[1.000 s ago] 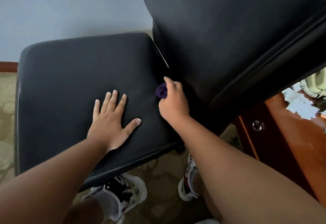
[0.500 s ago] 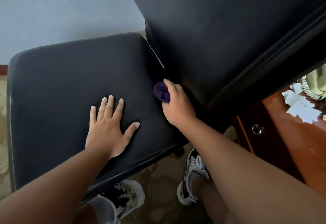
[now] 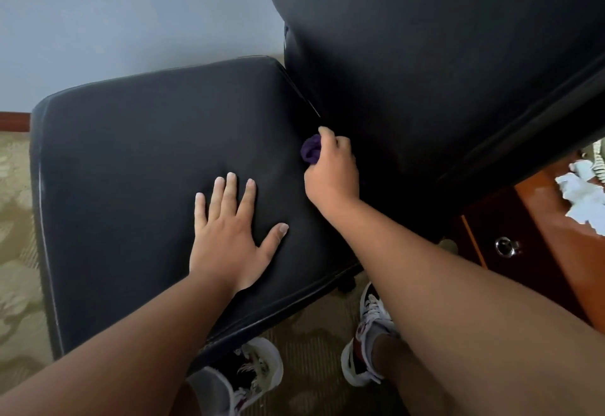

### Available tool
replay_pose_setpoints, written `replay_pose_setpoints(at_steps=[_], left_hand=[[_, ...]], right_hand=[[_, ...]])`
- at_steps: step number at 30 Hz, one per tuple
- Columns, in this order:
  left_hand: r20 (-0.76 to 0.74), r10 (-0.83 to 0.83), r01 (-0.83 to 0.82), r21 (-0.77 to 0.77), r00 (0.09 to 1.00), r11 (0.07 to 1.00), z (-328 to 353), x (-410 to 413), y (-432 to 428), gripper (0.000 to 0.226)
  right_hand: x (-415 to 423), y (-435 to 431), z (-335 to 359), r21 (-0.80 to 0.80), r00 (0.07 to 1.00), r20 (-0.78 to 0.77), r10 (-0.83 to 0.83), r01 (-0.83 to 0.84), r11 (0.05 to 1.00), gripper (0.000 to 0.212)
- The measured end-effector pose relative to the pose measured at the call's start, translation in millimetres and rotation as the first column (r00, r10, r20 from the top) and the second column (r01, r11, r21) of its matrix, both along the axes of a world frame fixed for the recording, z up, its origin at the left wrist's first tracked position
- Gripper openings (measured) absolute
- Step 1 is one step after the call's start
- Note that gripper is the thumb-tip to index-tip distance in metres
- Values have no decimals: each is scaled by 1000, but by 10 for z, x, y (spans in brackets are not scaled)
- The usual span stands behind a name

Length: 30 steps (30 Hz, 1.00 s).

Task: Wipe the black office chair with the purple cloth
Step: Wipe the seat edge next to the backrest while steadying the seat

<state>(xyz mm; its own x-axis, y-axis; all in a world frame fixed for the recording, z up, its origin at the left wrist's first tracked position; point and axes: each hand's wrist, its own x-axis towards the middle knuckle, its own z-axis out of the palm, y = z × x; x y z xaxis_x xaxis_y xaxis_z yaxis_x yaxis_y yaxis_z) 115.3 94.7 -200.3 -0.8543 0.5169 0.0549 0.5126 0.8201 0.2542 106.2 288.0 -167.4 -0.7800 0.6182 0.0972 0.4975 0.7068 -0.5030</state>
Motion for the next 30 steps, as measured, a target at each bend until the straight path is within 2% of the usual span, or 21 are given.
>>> replay_pose_setpoints(at_steps=[7, 12, 17, 23, 26, 30], left_hand=[[-10, -3, 3, 25, 1000, 1000, -39, 5, -12, 92], [-26, 21, -21, 8, 999, 1000, -73, 30, 35, 91], [-23, 72, -72, -2, 997, 997, -39, 64, 129, 93], [-16, 103, -103, -4, 995, 995, -4, 112, 199, 94], [-19, 102, -102, -1, 995, 995, 0, 118, 204, 95], [-22, 104, -104, -24, 994, 994, 24, 131, 196, 96]], right_hand=[[-1033, 154, 40, 23, 994, 89, 69, -71, 997, 75], [-1142, 248, 106, 95, 980, 157, 125, -141, 985, 80], [-543, 275, 109, 163, 967, 175, 187, -216, 963, 84], [558, 341, 128, 120, 945, 206, 253, -281, 952, 84], [1030, 373, 145, 70, 954, 214, 211, -230, 971, 83], [1308, 194, 142, 42, 985, 153, 75, -82, 996, 83]])
